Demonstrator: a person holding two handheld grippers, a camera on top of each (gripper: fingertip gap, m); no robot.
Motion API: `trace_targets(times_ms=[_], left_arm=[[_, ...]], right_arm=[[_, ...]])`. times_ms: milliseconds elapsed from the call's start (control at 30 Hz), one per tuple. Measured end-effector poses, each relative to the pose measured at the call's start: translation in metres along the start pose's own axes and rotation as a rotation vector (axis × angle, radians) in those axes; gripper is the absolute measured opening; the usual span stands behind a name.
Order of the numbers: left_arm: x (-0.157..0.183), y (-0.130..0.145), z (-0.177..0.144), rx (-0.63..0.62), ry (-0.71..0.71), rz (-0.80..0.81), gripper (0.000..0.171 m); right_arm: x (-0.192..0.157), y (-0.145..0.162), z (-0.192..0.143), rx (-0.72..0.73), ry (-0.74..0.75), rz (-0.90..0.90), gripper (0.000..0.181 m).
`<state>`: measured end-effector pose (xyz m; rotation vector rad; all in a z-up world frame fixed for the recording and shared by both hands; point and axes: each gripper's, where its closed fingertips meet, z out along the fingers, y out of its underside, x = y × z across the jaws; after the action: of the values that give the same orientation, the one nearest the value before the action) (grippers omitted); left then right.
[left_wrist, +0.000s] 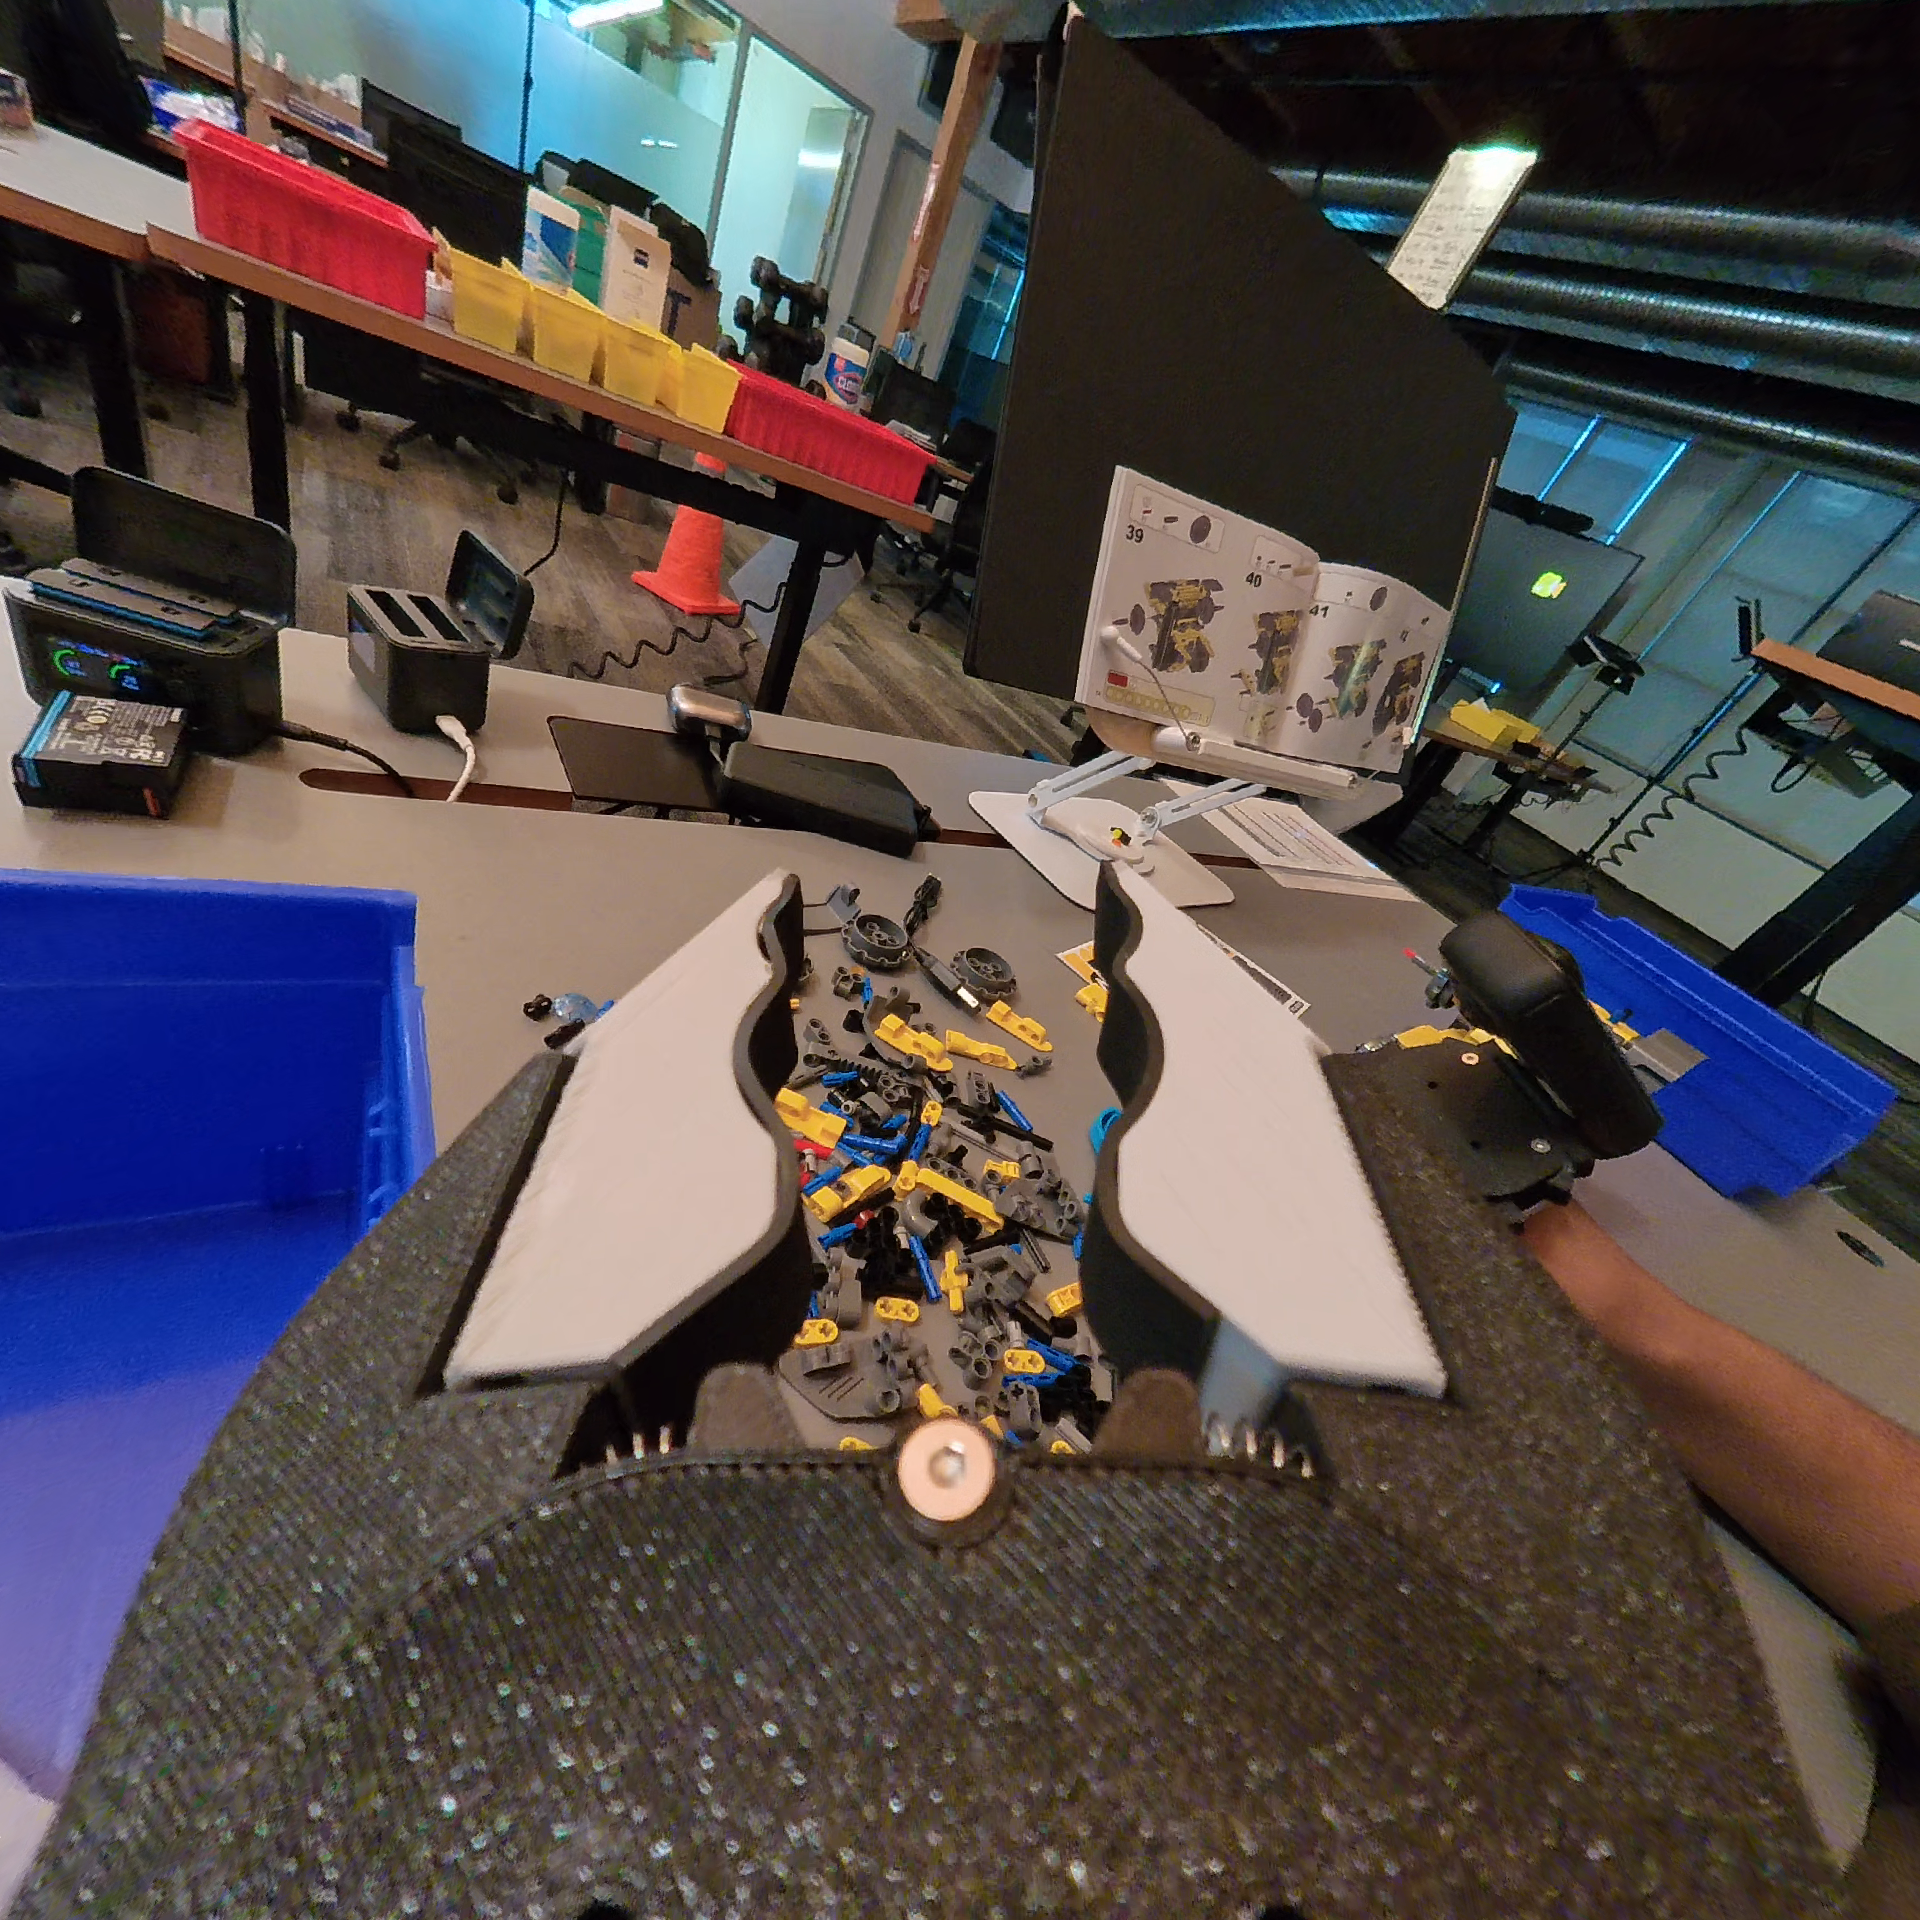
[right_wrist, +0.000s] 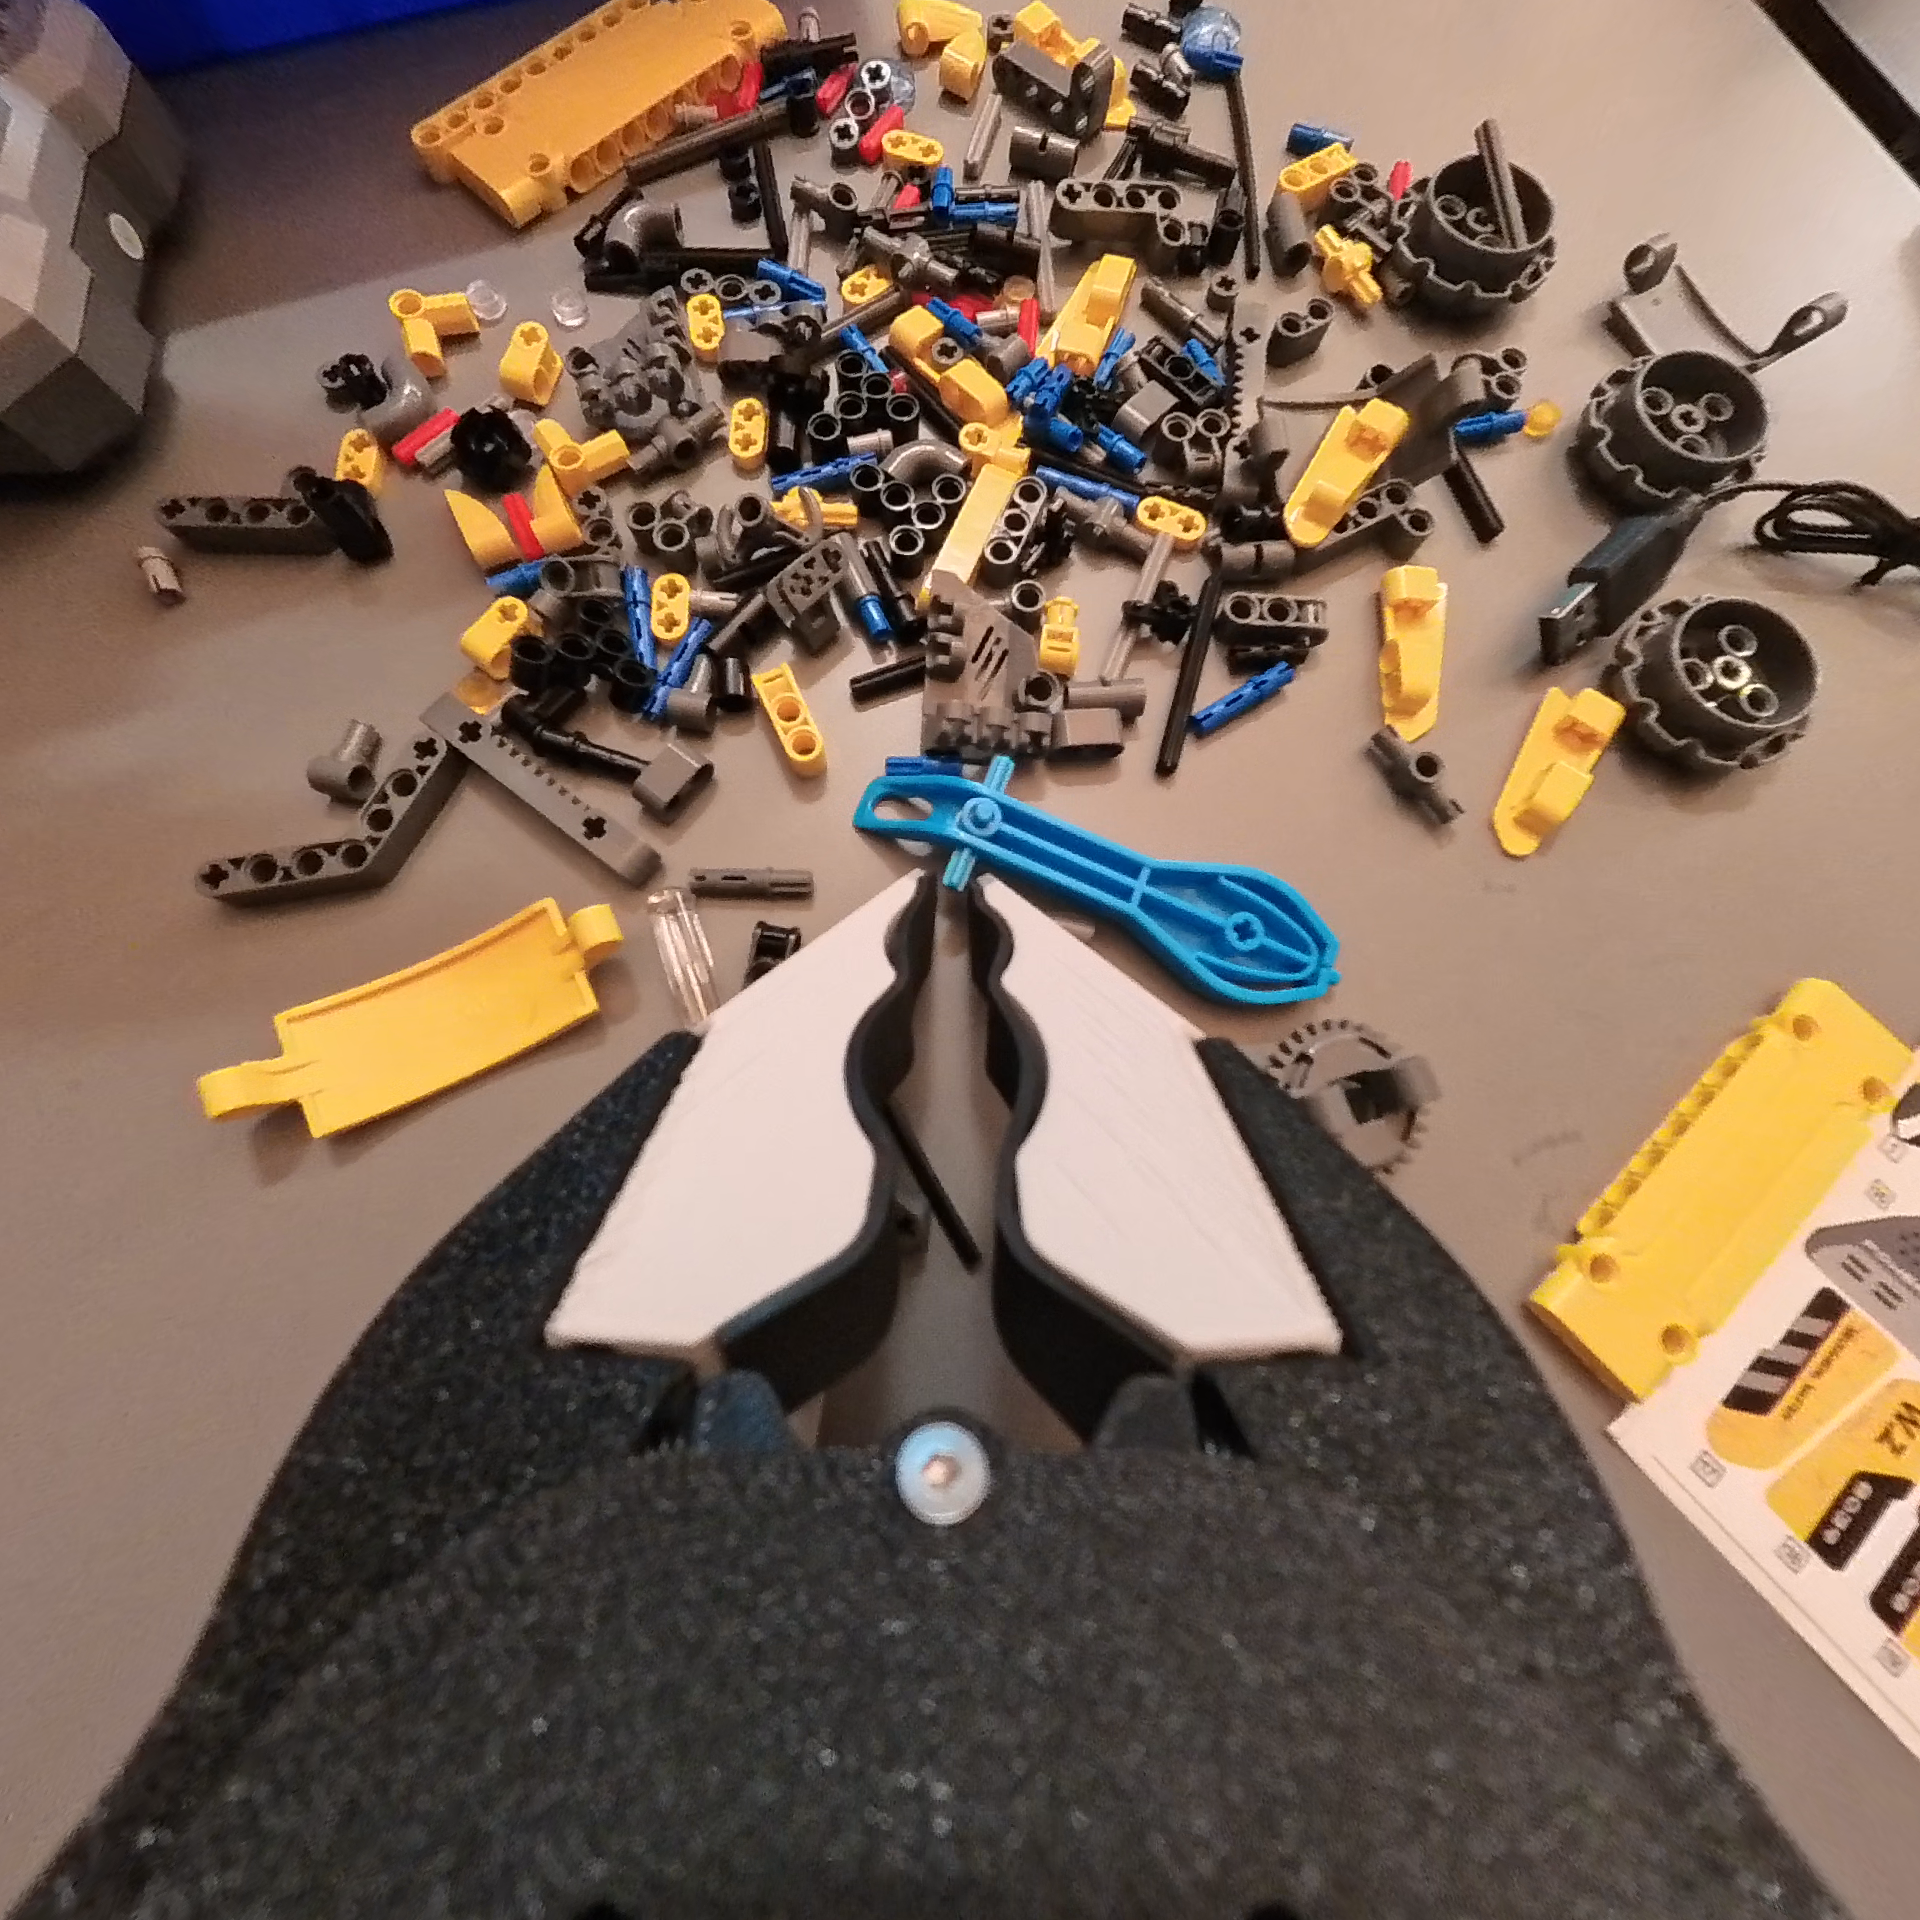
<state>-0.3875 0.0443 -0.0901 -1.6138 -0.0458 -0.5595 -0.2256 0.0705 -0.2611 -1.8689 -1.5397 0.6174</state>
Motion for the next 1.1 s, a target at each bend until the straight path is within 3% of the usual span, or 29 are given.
trace_targets(times_ms=[633, 1100], left_arm=[[0.004, -0.002, 0.0, 0.014, 0.031, -0.023, 0.056], [-0.007, 0.009, 0.006, -0.071, -0.117, 0.118, 0.056]], right_arm=[[-0.005, 0.0, 0.003, 0.0, -0.021, -0.003, 0.007], [-0.005, 0.0, 0.003, 0.002, -0.022, 0.0, 0.012]])
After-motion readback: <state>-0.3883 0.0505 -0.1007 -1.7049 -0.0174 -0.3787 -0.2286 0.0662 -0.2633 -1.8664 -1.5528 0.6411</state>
